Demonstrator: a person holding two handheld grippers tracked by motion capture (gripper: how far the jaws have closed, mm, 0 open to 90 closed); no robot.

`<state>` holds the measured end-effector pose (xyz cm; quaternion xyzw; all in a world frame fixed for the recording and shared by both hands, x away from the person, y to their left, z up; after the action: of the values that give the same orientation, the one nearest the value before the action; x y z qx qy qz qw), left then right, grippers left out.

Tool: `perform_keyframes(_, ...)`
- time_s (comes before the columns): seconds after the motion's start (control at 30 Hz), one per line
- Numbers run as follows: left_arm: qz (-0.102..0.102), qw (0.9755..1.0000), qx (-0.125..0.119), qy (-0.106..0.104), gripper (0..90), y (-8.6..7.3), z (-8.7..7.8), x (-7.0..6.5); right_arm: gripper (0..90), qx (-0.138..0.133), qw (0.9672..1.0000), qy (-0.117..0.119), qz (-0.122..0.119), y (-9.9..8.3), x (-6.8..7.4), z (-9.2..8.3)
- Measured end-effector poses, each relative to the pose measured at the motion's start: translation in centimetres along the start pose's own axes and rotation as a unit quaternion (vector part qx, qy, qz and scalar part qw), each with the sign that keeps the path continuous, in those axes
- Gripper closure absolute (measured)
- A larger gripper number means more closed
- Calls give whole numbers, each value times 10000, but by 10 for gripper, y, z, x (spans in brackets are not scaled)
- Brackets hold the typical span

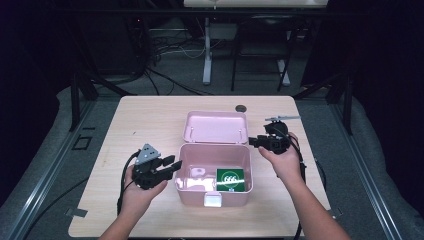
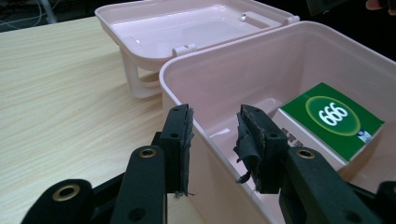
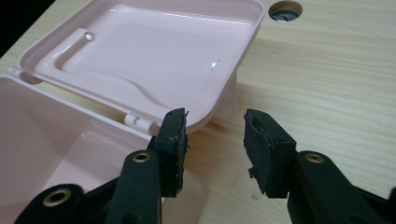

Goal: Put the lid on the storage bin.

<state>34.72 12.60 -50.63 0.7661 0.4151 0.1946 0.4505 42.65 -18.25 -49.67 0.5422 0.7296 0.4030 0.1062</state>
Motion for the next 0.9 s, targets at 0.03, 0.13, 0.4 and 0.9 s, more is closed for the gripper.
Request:
perform_keyframes(0.03,-3,10000,14,18,645,0,1,1,589,-8,10000,2,33,2,-2,3)
perform_keyframes(0.13,-43,10000,49,32,672,0,6,3,589,-10,9999,29,98,4,-4,6)
perform_keyframes(0.4,-74,10000,42,-45,756,-4,11,3,580,9,9997,67,245,16,-11,16)
perform_keyframes(0.9,-38,10000,-9,-25,762,-5,11,2,664,234,9981,-284,501,42,-17,43)
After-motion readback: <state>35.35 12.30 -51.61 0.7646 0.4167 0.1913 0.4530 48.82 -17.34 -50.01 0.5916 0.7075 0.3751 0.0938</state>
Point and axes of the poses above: each handheld gripper's, and its own axes: z roughly forward along the jaws, y roughly out of its top, x roughly to its left, the point moved 6 cm from there along z, roughly forward along the jaws, and after that the axes turned 4 degrees about y, right-handed, at the moved point
